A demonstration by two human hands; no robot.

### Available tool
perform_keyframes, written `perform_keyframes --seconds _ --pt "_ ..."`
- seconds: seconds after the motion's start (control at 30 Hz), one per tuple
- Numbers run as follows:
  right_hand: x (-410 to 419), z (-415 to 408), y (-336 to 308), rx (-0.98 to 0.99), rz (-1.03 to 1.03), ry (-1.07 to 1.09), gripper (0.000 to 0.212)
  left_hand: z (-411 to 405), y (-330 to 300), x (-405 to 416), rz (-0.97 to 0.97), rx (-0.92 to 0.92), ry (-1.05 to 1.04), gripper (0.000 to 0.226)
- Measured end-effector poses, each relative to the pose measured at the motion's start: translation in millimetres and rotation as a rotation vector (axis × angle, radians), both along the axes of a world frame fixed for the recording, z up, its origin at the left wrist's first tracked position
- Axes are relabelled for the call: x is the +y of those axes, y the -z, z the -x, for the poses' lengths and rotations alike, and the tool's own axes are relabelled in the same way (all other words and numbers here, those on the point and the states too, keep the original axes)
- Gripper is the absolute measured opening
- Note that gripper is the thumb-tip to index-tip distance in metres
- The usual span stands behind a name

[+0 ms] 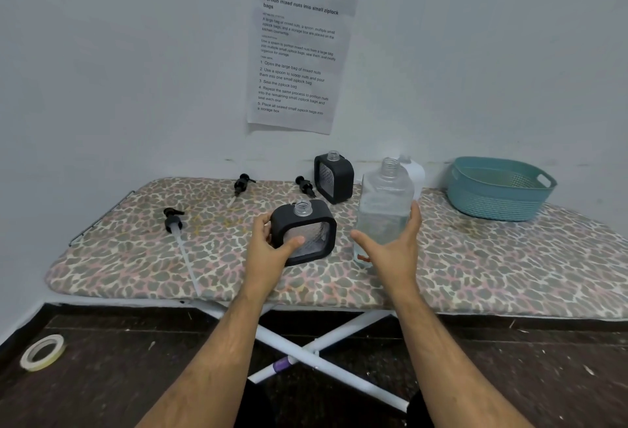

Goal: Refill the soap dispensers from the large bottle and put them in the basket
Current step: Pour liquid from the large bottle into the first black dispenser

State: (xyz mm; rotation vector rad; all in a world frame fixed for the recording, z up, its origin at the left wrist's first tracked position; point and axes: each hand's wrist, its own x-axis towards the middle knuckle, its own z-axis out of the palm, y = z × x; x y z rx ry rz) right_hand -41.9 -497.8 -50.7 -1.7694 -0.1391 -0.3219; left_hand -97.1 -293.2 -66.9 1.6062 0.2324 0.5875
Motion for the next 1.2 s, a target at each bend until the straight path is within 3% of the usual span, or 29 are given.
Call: perform_keyframes --seconds 0.1,0.27,0.47,0.57,1.2 --pt "4 -4 -1 -0.019 -0.003 0.029 0.121 4 -1 -2 -0.025 0.004 -0.021 0.056" --pt "11 -1 2 -0.017 0.095 0.114 0.136 7 -5 -11 -0.138 0.020 -0.145 0.058" --pt "15 -6 2 -0.039 0.144 0.171 0.119 15 -8 -14 -0.155 0.021 -0.077 0.058" --pt "11 -9 -1 -0.034 0.135 0.127 0.117 16 -6 -10 -0.143 -0.006 -0.018 0.048" --pt "-32 15 -26 -0.010 0.291 -0.316 0.098 16 -5 -4 -0.052 0.024 0.081 0.058"
